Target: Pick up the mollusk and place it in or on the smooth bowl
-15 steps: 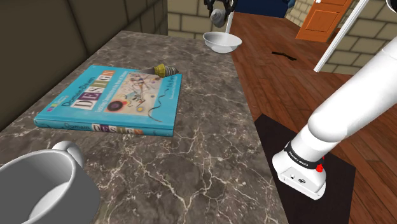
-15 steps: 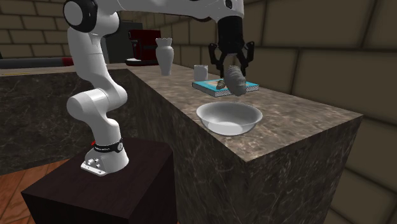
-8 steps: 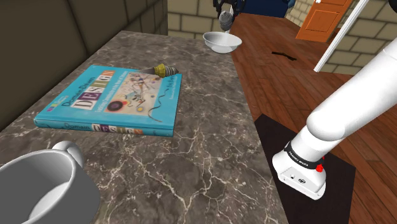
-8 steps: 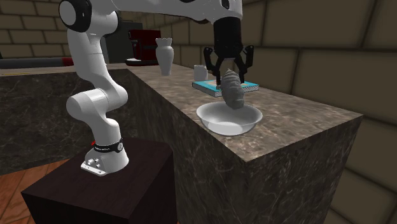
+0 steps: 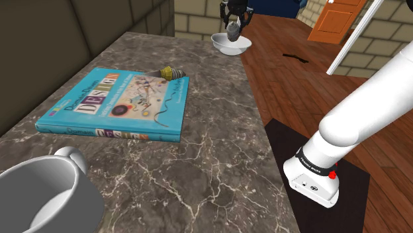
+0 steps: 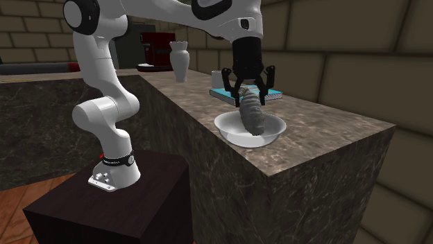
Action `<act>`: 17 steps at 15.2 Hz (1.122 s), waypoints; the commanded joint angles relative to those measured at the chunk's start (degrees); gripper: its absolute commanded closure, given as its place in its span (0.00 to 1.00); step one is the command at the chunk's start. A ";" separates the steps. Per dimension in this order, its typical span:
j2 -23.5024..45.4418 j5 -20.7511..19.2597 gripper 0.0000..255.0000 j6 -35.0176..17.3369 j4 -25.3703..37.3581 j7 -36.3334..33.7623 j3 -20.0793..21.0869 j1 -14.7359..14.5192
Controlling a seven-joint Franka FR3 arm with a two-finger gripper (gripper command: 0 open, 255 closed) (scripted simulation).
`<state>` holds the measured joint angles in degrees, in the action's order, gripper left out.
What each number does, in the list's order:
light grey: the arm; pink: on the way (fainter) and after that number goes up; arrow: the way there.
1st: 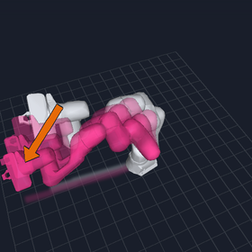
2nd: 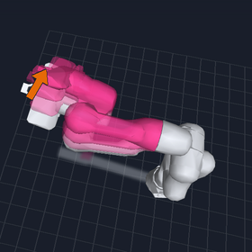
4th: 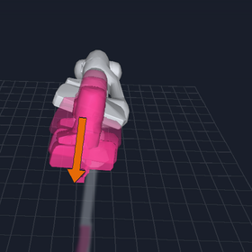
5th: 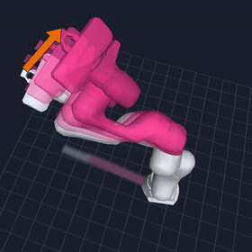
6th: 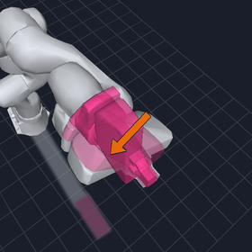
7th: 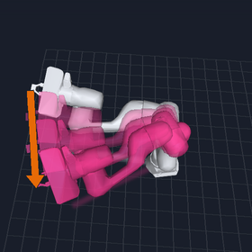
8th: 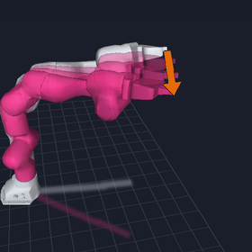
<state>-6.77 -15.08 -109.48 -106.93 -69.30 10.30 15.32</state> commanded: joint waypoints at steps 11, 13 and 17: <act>0.04 -0.28 0.00 -2.77 -2.74 -0.66 -0.07 0.06; 0.04 -0.28 0.00 -2.78 -2.75 -0.66 -0.07 0.07; -0.35 -0.05 0.00 -0.95 -1.34 -0.53 0.14 -0.12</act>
<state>-6.82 -15.28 -111.41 -108.94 -69.96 10.36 15.28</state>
